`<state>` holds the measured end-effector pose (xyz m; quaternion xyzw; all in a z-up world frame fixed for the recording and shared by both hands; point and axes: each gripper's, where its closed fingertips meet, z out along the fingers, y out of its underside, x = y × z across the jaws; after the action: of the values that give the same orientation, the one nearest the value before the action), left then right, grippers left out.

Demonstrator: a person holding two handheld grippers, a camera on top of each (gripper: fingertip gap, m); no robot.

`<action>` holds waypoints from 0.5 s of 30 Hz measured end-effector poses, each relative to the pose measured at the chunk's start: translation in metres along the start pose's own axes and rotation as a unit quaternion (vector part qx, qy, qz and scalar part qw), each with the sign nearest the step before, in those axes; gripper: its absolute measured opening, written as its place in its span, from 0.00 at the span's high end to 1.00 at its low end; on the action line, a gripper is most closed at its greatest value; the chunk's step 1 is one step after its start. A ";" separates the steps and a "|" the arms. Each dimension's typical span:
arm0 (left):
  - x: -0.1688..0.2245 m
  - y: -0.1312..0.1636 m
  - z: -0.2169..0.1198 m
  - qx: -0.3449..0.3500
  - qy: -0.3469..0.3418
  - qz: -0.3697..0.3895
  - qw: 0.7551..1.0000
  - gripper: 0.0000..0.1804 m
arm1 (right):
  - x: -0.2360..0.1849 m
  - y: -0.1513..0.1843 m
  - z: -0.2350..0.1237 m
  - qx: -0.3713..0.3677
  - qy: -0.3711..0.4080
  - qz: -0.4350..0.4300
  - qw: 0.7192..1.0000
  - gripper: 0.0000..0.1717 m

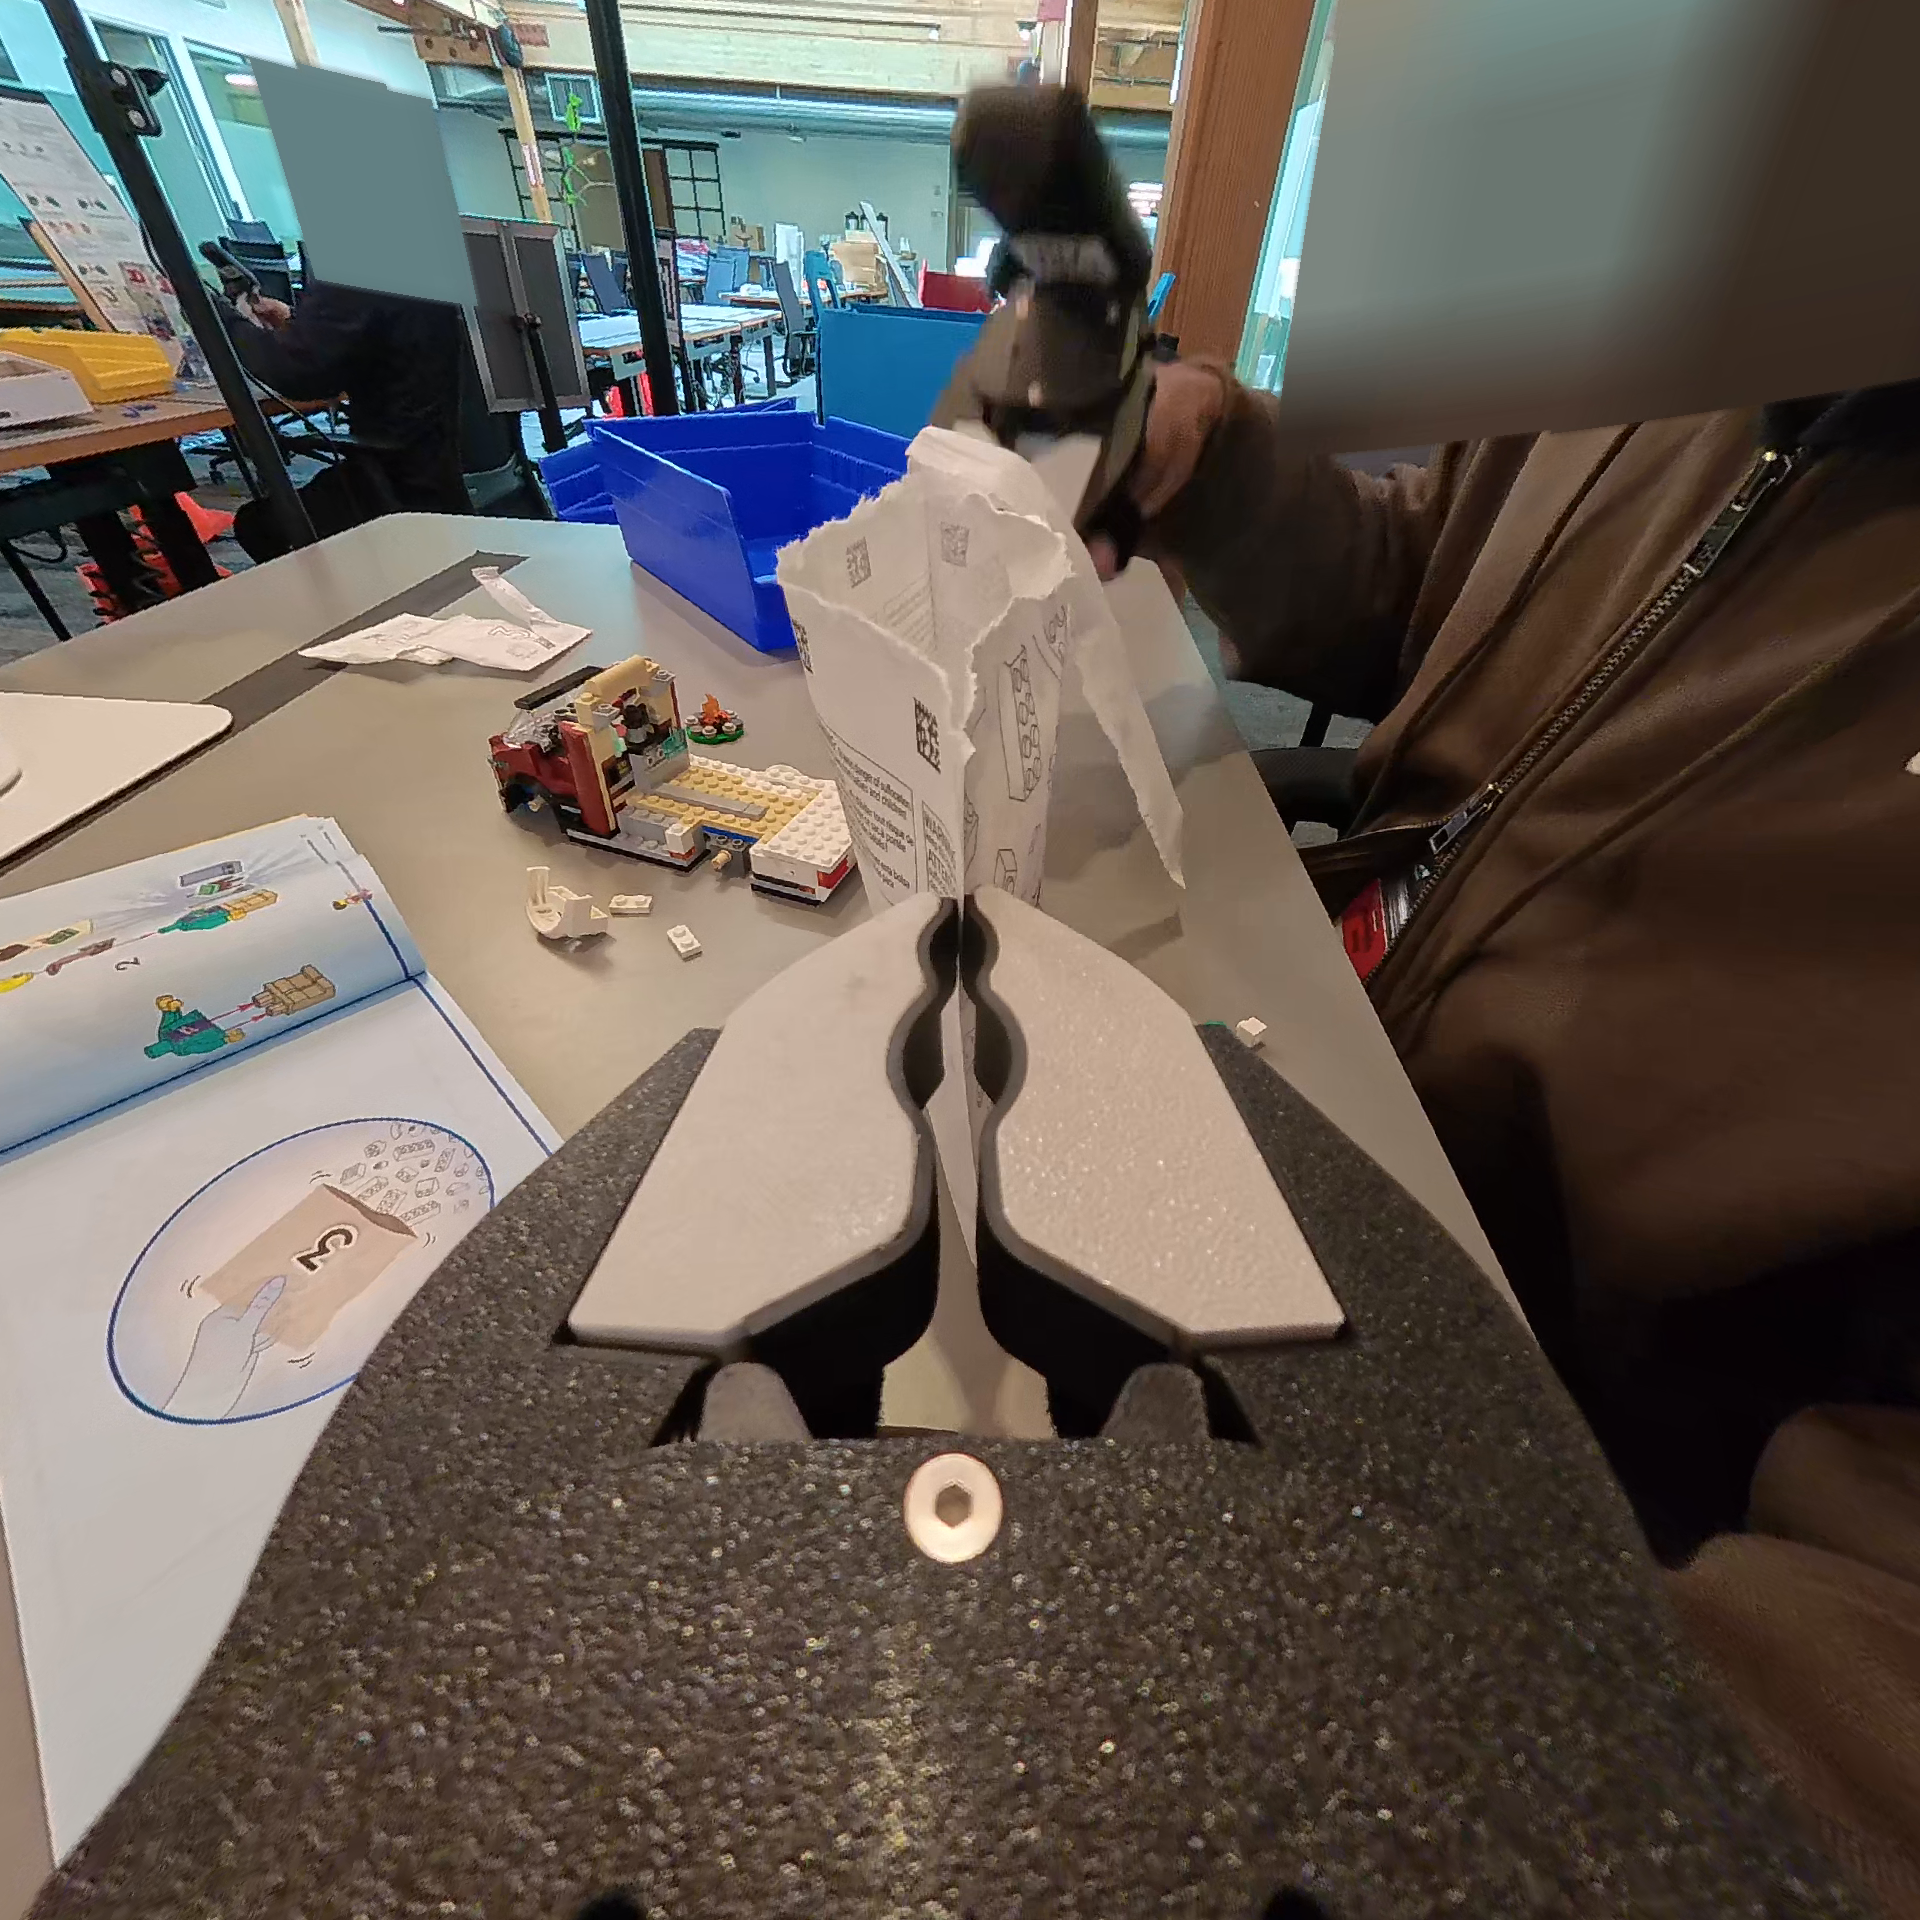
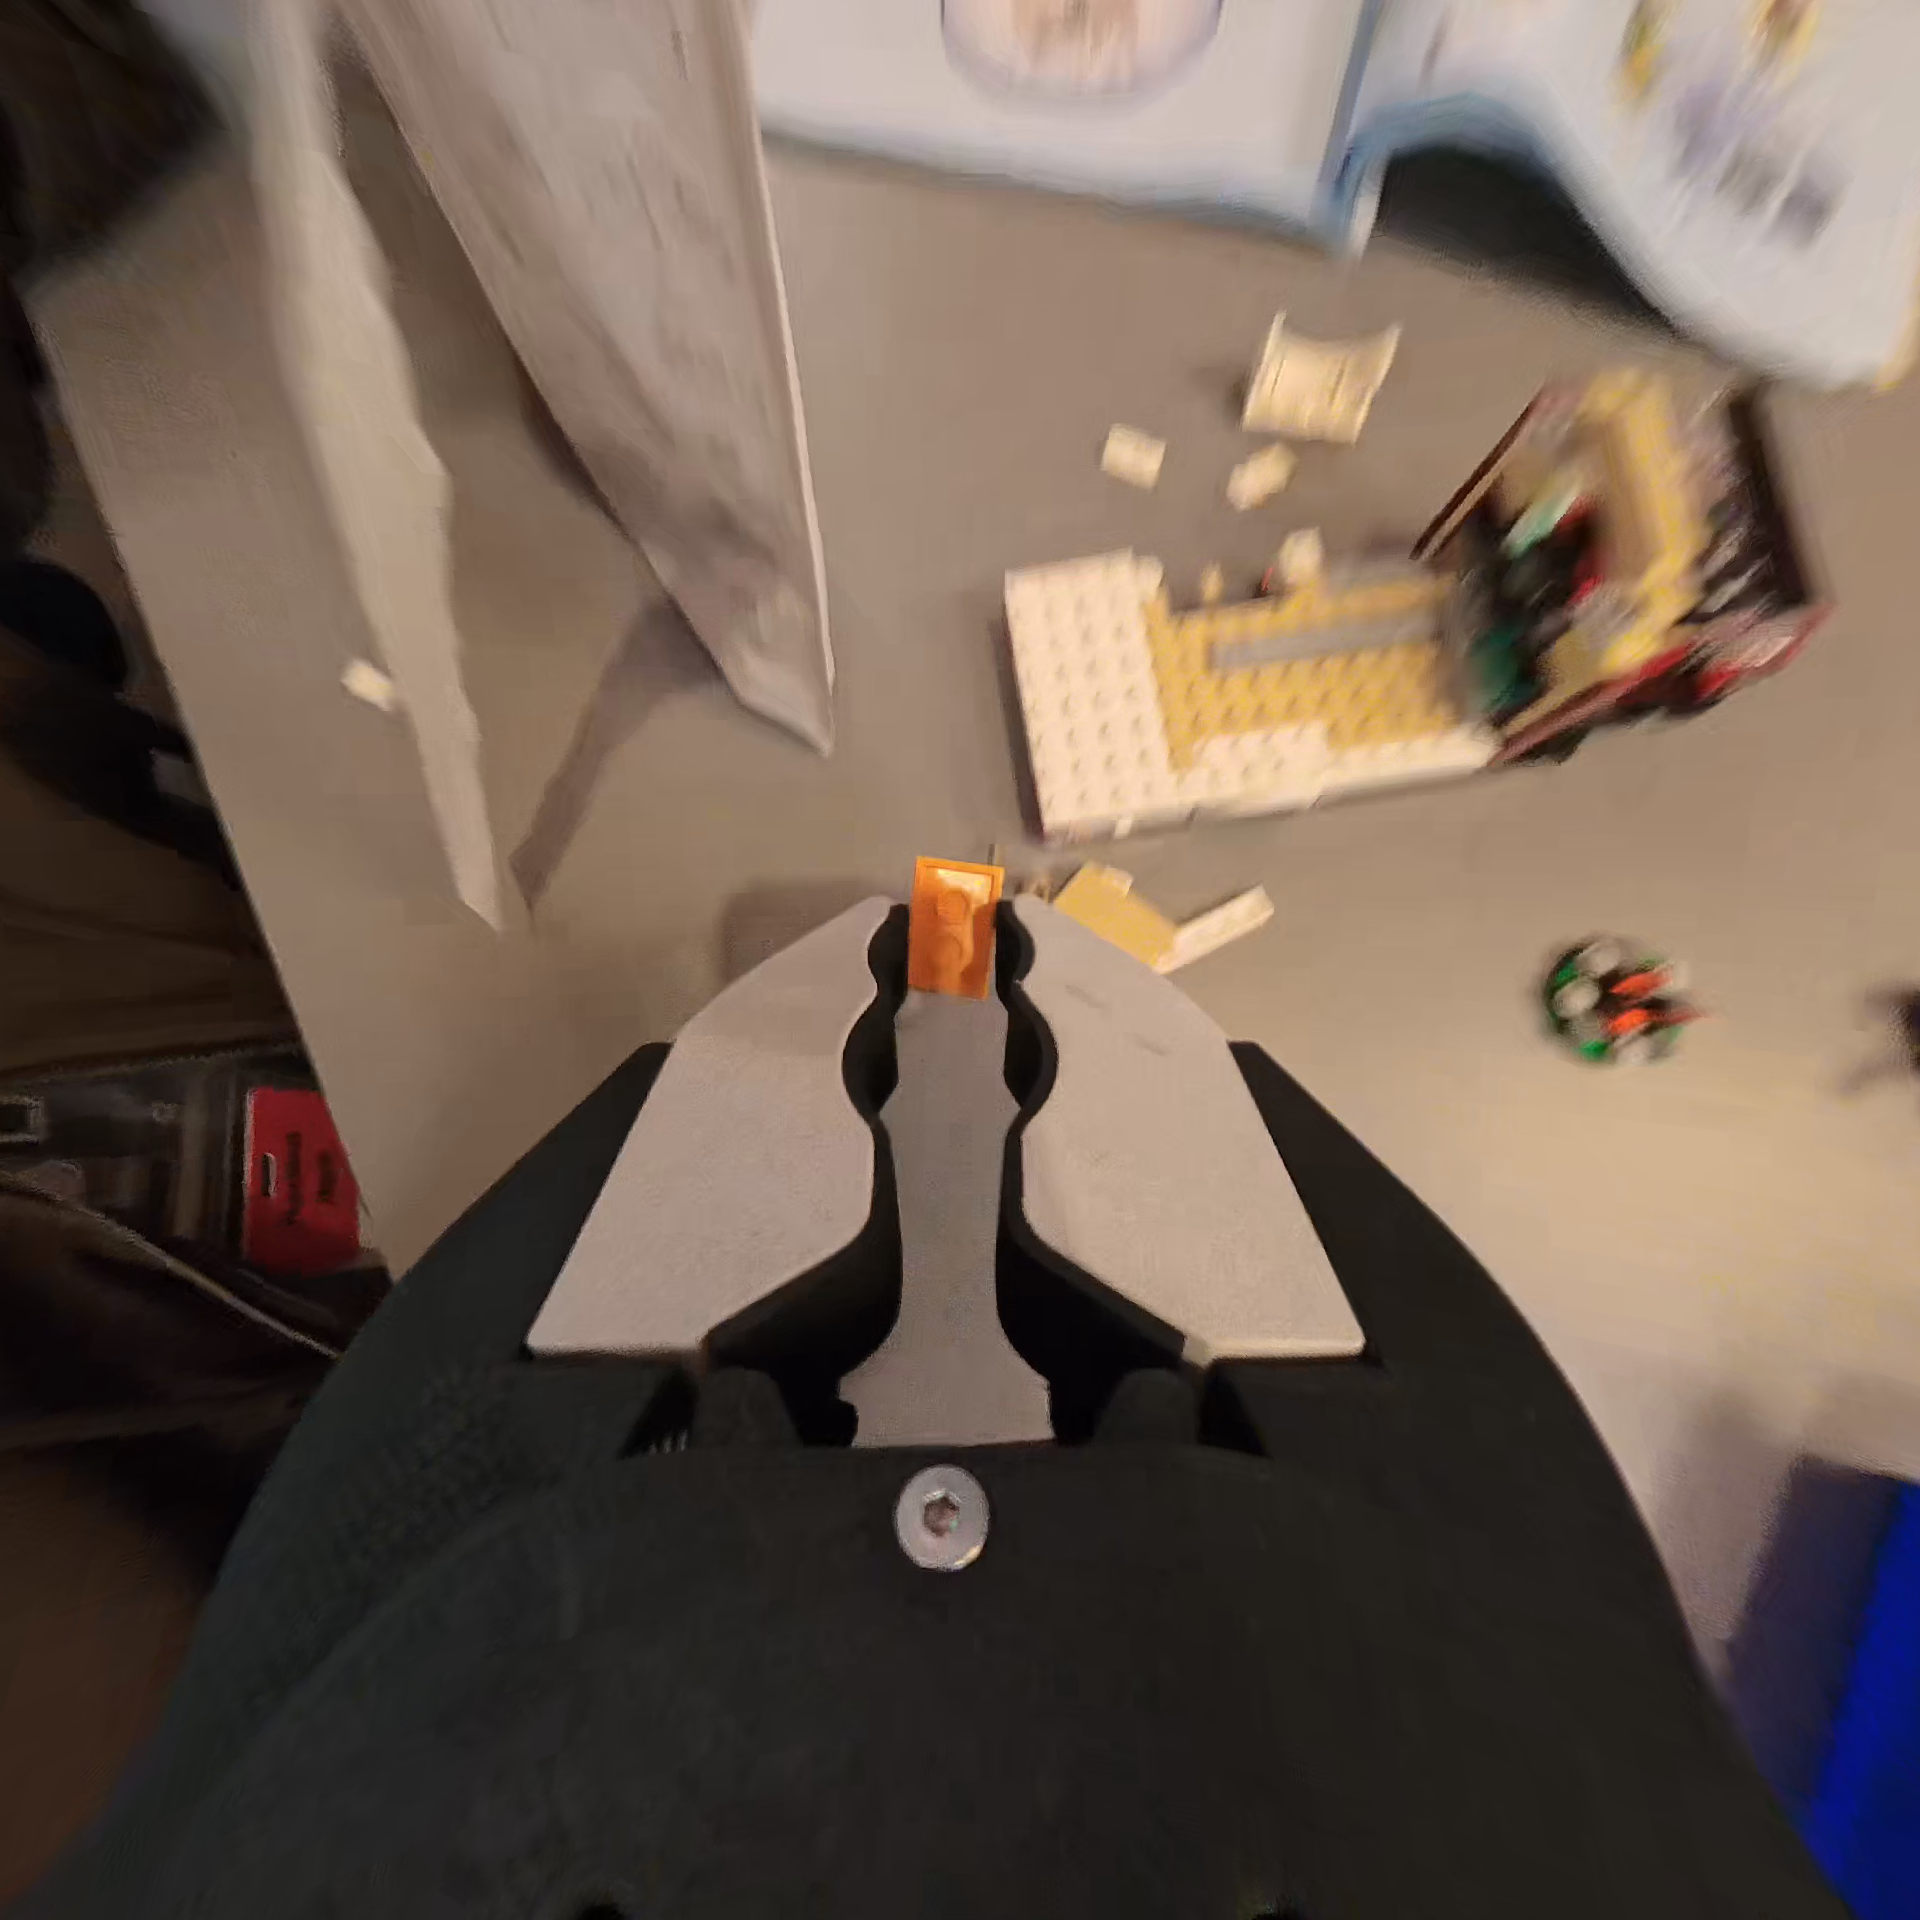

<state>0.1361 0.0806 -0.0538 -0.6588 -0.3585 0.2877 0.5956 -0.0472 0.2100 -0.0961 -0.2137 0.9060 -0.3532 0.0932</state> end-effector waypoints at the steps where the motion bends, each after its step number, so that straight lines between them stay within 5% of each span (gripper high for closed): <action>1: 0.001 0.000 0.000 0.000 0.001 0.001 1.000 1.00 | -0.001 -0.022 -0.011 0.028 -0.004 -0.014 0.999 0.91; 8: 0.002 0.000 0.002 0.001 0.008 0.000 1.000 1.00 | -0.054 -0.161 -0.024 0.127 -0.058 -0.152 0.978 0.95; 15: 0.000 0.000 0.001 -0.002 -0.002 0.004 1.000 1.00 | -0.029 -0.167 -0.009 0.136 -0.005 -0.127 0.983 0.89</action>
<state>0.1347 0.0811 -0.0539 -0.6607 -0.3573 0.2908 0.5926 0.0290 0.1187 0.0242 -0.3136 0.8147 -0.4810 0.0802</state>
